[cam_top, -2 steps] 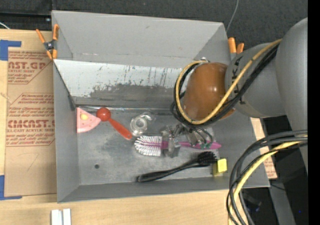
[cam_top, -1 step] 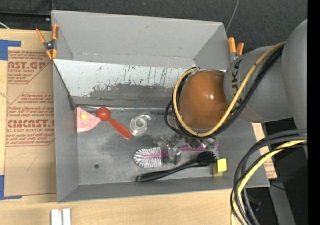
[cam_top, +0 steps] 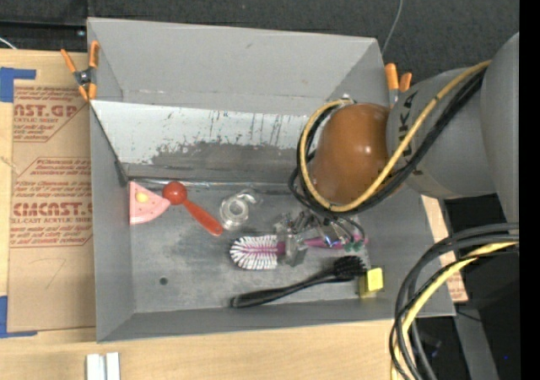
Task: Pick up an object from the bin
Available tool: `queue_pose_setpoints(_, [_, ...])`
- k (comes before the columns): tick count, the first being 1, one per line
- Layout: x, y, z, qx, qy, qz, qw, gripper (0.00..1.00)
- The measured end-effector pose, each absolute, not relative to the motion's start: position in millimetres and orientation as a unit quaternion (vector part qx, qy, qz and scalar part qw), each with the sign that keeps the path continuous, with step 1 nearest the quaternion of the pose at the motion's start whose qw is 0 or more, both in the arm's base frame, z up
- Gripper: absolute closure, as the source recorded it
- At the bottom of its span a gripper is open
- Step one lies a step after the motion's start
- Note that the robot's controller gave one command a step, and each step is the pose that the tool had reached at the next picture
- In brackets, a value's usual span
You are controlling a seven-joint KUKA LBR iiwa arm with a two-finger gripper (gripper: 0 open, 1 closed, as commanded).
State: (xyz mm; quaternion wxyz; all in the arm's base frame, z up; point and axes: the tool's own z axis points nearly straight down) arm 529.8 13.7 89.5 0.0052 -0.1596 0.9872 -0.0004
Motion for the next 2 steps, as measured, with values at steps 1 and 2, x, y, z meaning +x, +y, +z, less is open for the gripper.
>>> queue_pose_setpoints(1, [524.3,32,77,-0.309,0.951,-0.001,0.004,1.00])
queue_pose_setpoints(2, [520.7,29,100,-0.308,0.951,0.002,-0.001,1.00])
